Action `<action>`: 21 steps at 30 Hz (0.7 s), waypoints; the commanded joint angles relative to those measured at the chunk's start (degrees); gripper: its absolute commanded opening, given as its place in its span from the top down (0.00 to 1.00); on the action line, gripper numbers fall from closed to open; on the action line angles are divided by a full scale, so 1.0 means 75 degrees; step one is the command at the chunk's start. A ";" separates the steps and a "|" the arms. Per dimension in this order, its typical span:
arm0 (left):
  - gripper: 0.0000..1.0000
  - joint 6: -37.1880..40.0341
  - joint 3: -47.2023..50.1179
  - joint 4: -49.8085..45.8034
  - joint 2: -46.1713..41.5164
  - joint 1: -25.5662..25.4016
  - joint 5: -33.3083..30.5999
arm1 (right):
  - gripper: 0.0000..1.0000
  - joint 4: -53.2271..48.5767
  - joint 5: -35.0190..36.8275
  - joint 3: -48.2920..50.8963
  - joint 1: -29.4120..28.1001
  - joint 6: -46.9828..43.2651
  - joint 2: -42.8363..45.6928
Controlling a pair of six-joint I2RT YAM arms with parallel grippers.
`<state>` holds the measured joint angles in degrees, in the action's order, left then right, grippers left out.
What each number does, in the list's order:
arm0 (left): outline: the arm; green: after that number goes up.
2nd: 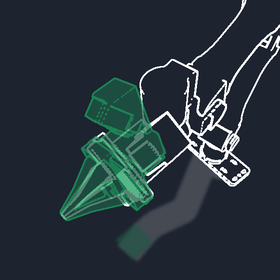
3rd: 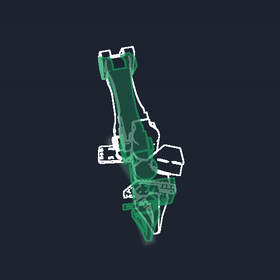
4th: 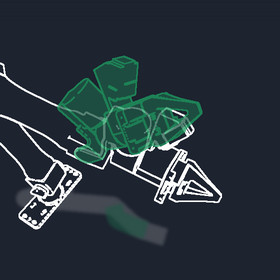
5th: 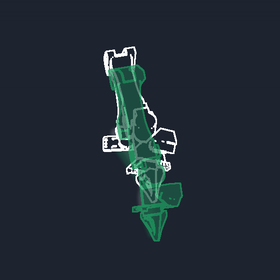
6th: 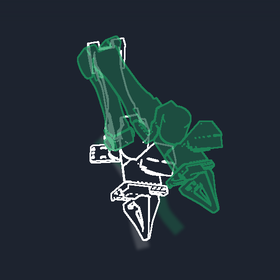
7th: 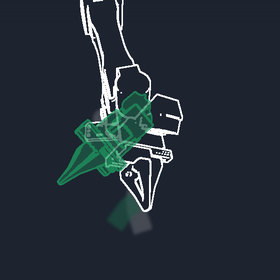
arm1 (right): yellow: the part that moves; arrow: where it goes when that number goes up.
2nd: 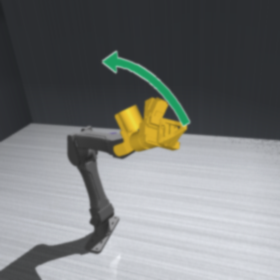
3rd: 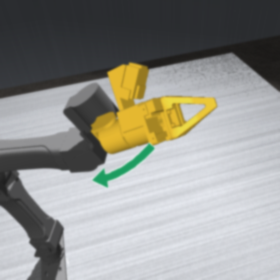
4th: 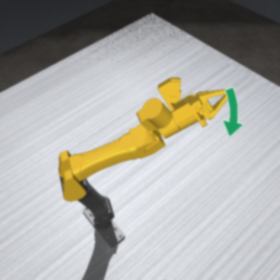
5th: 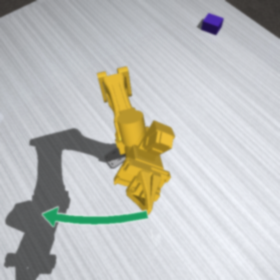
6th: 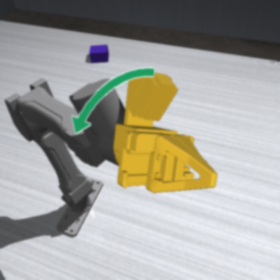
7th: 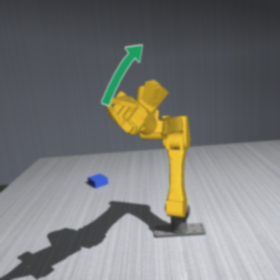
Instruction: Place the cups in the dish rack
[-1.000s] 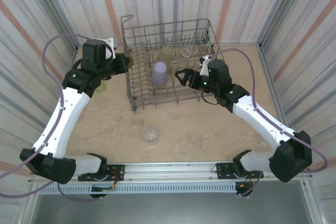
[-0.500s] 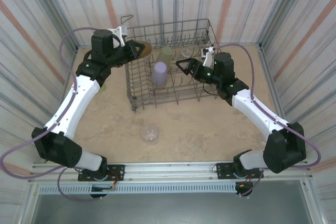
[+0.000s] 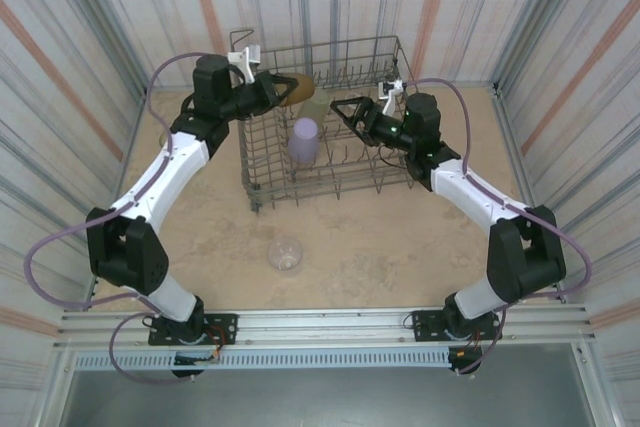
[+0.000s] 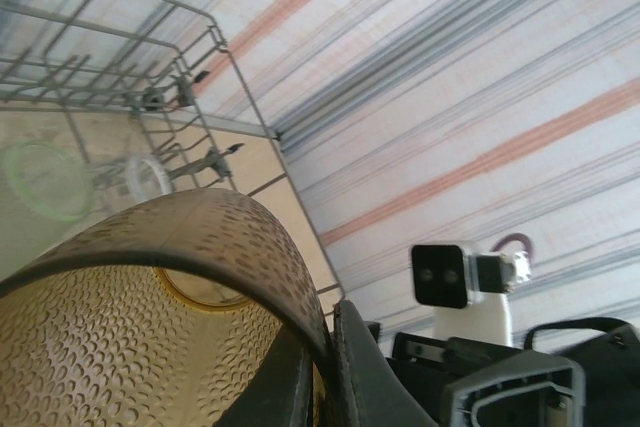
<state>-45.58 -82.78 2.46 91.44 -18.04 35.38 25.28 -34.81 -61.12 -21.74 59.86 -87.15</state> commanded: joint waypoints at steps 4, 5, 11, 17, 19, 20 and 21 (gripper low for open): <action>1.00 -0.0583 -0.0035 0.1155 0.0269 0.0033 0.0855 | 0.01 0.1442 -0.0436 -0.0401 0.0138 0.0887 -0.0471; 1.00 -0.0650 -0.0036 0.1212 0.0313 0.0036 0.0880 | 0.01 0.1662 -0.0500 -0.0408 0.0154 0.1031 -0.0546; 1.00 -0.1168 0.0183 0.2142 0.0457 0.0027 0.1256 | 0.01 0.3064 -0.1055 -0.0698 0.0246 0.2021 -0.1283; 1.00 -0.1665 0.0183 0.3058 0.0743 0.0016 0.1801 | 0.01 0.3681 -0.0733 -0.0786 0.0278 0.2621 -0.1751; 1.00 -0.1848 0.0139 0.3229 0.0882 -0.0007 0.1930 | 0.01 0.3658 -0.0771 -0.0944 0.0275 0.2656 -0.1869; 1.00 -0.1877 0.0140 0.3274 0.0919 -0.0001 0.1973 | 0.01 0.3693 -0.0808 -0.1004 0.0273 0.2688 -0.1928; 1.00 -0.1876 0.0131 0.3293 0.0950 -0.0007 0.2017 | 0.01 0.3766 -0.0826 -0.1046 0.0276 0.2749 -0.1986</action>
<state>-57.36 -81.65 22.28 97.58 -18.04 47.00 49.60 -40.40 -66.24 -20.10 77.93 -101.10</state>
